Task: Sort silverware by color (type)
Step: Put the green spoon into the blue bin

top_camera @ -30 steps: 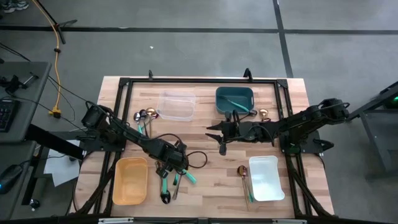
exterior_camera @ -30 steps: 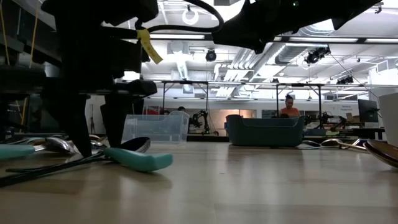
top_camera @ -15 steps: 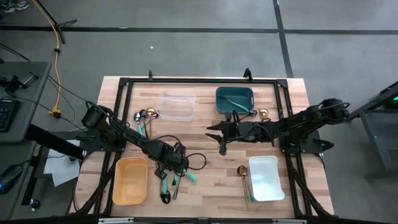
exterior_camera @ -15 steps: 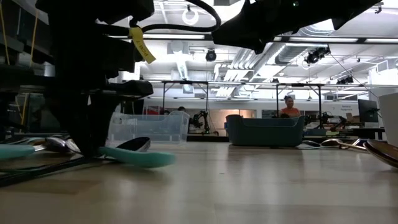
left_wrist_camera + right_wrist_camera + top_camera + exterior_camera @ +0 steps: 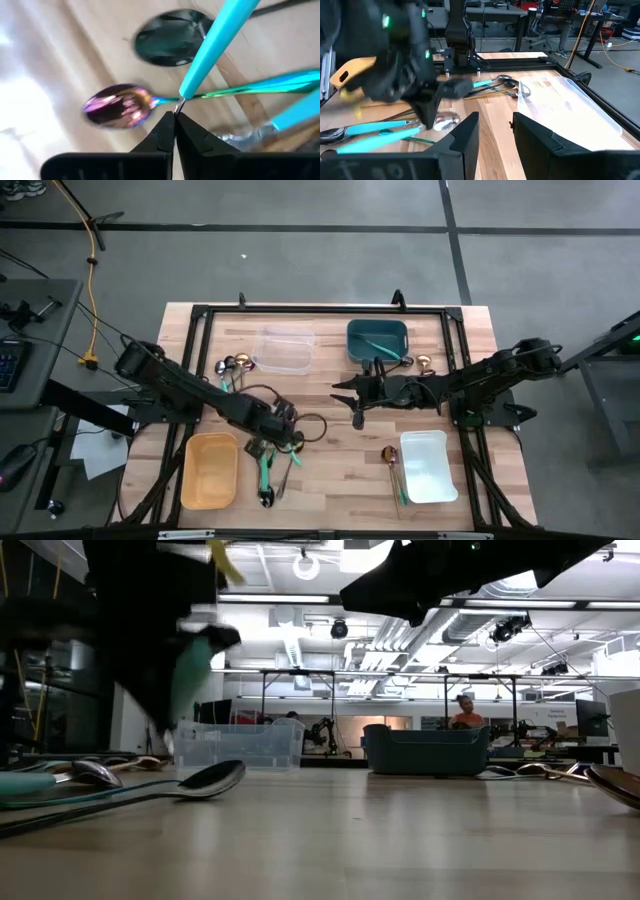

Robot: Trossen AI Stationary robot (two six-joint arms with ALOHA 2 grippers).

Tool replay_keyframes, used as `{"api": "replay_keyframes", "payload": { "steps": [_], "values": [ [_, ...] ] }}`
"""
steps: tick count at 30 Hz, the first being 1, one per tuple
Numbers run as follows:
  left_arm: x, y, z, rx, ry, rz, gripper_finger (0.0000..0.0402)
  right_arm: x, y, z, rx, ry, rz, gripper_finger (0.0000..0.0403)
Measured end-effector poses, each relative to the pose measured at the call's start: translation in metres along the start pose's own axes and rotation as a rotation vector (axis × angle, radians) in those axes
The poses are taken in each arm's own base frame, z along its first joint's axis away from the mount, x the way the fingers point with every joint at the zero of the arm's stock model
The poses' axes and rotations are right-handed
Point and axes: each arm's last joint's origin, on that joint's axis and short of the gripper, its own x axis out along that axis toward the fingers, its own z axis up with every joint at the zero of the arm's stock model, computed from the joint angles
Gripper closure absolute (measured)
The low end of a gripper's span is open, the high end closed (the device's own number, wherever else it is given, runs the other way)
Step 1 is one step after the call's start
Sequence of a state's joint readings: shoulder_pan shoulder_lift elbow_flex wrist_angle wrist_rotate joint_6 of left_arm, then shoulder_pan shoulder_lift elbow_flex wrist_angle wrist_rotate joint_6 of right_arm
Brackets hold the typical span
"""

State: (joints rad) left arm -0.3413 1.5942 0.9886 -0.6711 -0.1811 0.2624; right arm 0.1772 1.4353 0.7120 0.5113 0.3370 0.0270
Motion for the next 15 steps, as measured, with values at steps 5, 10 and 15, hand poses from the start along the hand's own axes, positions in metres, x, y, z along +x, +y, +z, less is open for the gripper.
{"api": "replay_keyframes", "payload": {
  "steps": [5, 10, 15],
  "values": [
    [-0.040, 0.017, -0.006, -0.093, -0.154, 0.064, 0.0400, 0.000, 0.000, 0.000, 0.000, 0.000, 0.000, 0.0289],
    [-0.070, 0.032, -0.019, -0.215, -0.445, 0.164, 0.0401, 0.000, 0.000, 0.000, 0.001, 0.000, 0.000, 0.0289],
    [-0.065, 0.034, -0.050, -0.313, -0.759, 0.291, 0.0401, 0.000, 0.001, 0.000, 0.002, -0.001, 0.026, 0.0289]
  ]
}}
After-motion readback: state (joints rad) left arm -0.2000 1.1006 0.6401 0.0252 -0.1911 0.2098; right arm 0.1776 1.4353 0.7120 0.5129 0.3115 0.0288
